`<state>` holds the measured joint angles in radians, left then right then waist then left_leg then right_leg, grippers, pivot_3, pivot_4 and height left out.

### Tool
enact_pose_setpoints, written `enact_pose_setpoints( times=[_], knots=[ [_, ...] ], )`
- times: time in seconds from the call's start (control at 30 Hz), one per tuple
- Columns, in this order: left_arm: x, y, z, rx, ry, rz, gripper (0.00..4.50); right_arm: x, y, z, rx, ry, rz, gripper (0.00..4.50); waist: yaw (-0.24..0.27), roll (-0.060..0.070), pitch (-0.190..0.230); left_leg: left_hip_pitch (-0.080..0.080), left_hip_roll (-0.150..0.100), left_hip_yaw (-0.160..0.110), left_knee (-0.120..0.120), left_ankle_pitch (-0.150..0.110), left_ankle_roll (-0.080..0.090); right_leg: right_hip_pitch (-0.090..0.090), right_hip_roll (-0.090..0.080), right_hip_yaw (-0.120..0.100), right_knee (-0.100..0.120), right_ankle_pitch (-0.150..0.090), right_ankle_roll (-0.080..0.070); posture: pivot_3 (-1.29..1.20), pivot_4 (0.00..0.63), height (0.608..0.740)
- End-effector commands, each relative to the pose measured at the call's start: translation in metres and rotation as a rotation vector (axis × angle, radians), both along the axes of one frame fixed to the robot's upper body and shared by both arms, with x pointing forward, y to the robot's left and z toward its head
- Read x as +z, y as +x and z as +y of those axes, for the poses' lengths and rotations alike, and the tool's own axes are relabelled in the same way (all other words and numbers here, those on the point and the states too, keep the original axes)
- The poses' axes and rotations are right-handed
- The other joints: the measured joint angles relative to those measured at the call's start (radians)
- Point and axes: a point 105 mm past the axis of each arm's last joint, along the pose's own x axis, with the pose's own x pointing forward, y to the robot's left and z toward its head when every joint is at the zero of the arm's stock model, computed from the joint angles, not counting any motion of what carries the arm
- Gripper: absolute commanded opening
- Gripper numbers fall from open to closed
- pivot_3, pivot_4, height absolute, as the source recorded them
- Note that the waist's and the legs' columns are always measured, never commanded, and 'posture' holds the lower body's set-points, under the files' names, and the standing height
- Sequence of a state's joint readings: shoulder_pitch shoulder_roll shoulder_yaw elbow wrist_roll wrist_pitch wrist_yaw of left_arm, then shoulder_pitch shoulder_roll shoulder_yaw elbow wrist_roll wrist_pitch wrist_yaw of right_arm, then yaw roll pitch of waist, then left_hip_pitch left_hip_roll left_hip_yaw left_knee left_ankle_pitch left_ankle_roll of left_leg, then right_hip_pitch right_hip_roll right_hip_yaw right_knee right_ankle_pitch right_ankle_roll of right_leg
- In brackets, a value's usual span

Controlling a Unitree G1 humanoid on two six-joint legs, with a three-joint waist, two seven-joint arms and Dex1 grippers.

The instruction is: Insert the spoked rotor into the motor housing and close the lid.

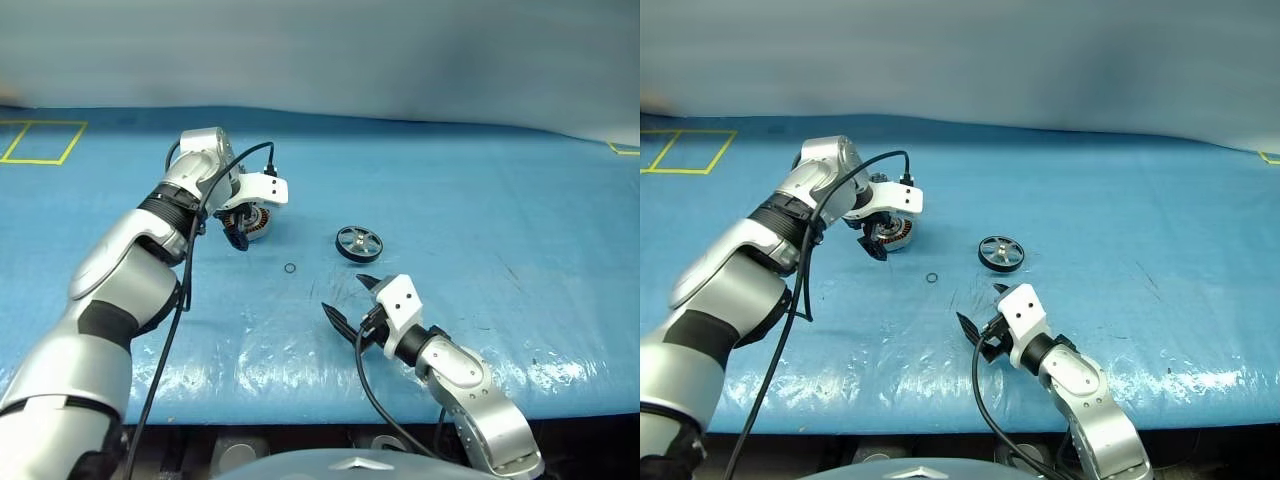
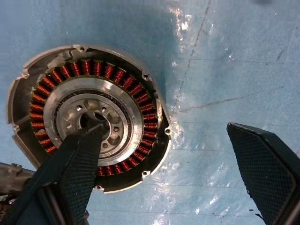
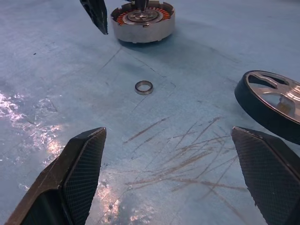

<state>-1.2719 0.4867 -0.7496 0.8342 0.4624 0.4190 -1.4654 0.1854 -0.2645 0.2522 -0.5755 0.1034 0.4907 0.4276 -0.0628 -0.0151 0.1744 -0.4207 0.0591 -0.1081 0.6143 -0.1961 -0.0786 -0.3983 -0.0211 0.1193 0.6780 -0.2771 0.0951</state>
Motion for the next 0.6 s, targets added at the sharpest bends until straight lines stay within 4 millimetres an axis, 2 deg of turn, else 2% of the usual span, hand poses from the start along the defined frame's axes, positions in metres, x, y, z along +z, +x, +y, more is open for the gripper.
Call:
enact_pose_setpoints(
  times=[0.03,0.33,0.5,0.6],
  knots=[
    [0.015,0.005,-0.001,-0.002,-0.008,-0.045,4.5,0.006,0.001,0.004,0.001,0.022,-0.017,4.47,-0.001,0.0,0.0,0.0,0.0,0.0,0.0,0.0,0.0,0.0,0.0,0.0,0.0,0.0,0.0,0.0,0.15,0.74],
    [-0.002,0.001,0.009,0.012,0.035,0.007,4.5,0.002,0.002,0.002,-0.04,0.032,0.002,4.47,-0.003,0.0,0.0,0.0,0.0,0.0,0.0,0.0,0.0,0.0,0.0,0.0,0.0,0.0,0.0,0.0,0.15,0.74],
    [-0.006,-0.001,0.009,0.027,0.031,0.023,4.5,0.001,0.002,0.004,-0.041,0.034,0.007,4.47,-0.003,0.0,0.0,0.0,0.0,0.0,0.0,0.0,0.0,0.0,0.0,0.0,0.0,0.0,0.0,0.0,0.15,0.74],
    [-0.015,-0.003,0.01,0.027,0.036,0.038,4.5,0.002,0.003,0.005,-0.039,0.039,0.004,4.47,-0.004,0.0,0.0,0.0,0.0,0.0,0.0,0.0,0.0,0.0,0.0,0.0,0.001,0.0,0.0,0.0,0.15,0.74]
  ],
)
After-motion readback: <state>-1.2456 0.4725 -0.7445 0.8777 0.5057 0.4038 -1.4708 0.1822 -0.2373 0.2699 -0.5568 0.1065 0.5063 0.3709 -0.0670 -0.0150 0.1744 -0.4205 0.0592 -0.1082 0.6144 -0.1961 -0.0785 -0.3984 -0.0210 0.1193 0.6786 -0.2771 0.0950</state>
